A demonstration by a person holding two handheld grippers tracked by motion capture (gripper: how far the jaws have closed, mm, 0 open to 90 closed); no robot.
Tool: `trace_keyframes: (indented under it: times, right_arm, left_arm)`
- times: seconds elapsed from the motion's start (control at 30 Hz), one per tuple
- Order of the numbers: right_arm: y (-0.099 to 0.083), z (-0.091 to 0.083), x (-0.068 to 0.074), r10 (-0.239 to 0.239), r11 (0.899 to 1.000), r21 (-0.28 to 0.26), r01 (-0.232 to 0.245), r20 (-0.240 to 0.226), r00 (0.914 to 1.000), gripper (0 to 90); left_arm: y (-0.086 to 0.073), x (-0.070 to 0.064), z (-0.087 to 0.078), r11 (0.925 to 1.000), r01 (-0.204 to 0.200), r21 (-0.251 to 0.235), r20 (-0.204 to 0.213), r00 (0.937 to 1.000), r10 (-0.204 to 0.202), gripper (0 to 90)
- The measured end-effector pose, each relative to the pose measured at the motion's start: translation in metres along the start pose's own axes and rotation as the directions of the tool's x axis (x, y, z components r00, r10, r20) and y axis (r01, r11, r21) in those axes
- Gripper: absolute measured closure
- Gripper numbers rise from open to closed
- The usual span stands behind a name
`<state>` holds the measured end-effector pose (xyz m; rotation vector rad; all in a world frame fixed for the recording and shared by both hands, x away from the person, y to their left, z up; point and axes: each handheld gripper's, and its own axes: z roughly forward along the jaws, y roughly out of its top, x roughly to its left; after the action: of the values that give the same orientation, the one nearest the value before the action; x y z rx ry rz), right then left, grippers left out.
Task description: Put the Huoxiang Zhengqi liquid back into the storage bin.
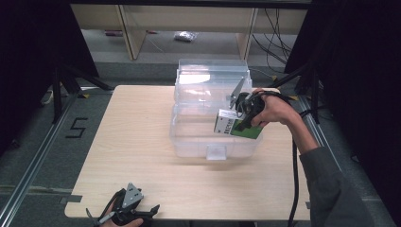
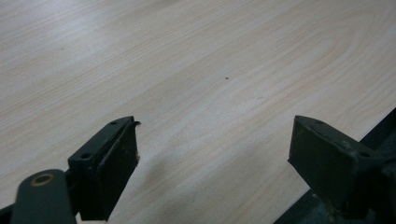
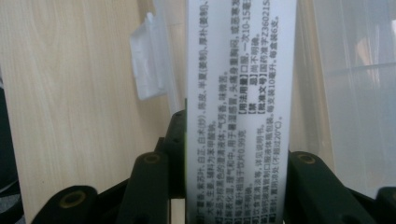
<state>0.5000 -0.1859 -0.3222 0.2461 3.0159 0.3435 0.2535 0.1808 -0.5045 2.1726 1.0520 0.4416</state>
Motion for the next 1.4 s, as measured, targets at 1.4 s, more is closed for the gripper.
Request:
trace_keyframes:
  times: [1.4]
  right_arm:
    - [-0.019,0.073,-0.022,-0.006,0.997,0.078,0.01,-0.053,0.9986,64.6]
  left_arm:
    - [-0.001,0.0,0.001,0.9999,0.003,-0.015,-0.003,1.0,-0.003,15.0]
